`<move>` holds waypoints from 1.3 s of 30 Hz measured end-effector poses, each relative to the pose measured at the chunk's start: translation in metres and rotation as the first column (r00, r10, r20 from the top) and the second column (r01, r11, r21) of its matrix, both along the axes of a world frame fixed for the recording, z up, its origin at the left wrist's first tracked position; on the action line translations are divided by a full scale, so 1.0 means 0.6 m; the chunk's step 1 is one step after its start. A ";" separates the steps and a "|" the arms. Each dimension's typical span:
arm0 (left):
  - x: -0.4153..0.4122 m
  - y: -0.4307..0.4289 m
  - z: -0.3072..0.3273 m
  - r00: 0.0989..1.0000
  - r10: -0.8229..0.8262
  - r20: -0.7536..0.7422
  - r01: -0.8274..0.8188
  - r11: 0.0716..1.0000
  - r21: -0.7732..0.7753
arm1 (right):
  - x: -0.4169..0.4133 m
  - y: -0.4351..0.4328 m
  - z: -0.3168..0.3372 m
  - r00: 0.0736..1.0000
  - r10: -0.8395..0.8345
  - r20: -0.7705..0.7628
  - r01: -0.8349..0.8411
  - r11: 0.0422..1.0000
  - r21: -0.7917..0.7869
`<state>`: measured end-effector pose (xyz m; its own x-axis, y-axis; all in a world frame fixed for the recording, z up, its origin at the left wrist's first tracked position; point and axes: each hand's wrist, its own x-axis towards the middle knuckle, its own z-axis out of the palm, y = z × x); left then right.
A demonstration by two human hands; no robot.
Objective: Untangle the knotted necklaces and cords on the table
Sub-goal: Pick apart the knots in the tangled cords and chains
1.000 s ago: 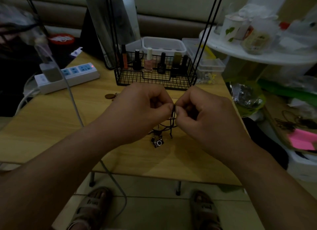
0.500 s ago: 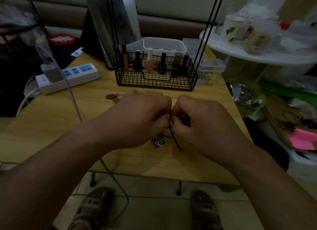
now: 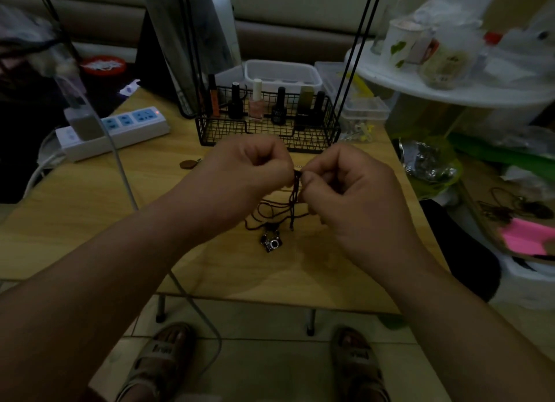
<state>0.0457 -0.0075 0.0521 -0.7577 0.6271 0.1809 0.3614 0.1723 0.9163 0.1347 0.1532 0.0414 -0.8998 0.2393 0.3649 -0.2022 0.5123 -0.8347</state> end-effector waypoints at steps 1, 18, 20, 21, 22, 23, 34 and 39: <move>0.001 0.001 0.000 1.000 0.011 0.024 -0.011 1.000 0.019 | -0.001 -0.001 0.000 1.000 0.000 0.017 0.001 0.996 -0.089; -0.003 0.001 -0.007 0.998 -0.024 -0.054 0.018 0.994 -0.109 | 0.005 0.025 0.010 0.998 0.042 0.047 -0.056 0.937 0.346; -0.003 0.000 -0.008 0.998 -0.024 -0.064 0.016 0.992 -0.122 | 0.004 0.024 0.007 0.997 0.043 0.069 -0.065 0.930 0.361; -0.002 0.000 -0.008 0.997 -0.023 -0.068 0.014 0.992 -0.123 | 0.004 0.022 0.006 0.996 0.041 0.078 -0.067 0.930 0.362; -0.001 0.001 -0.009 0.997 -0.020 -0.071 0.011 0.993 -0.120 | 0.003 0.021 0.004 0.996 0.034 0.082 -0.061 0.932 0.357; 0.000 0.001 -0.009 0.997 -0.017 -0.072 0.008 0.994 -0.113 | 0.003 0.019 0.003 0.996 0.021 0.083 -0.049 0.937 0.346; -0.009 -0.007 0.001 0.999 0.018 -0.049 -0.019 0.999 -0.027 | 0.000 0.029 0.003 0.988 -0.022 0.155 0.000 0.990 0.142; -0.009 -0.008 0.006 0.998 0.070 0.008 -0.070 0.996 0.052 | 0.002 0.028 -0.001 0.967 0.032 0.254 -0.110 0.947 0.302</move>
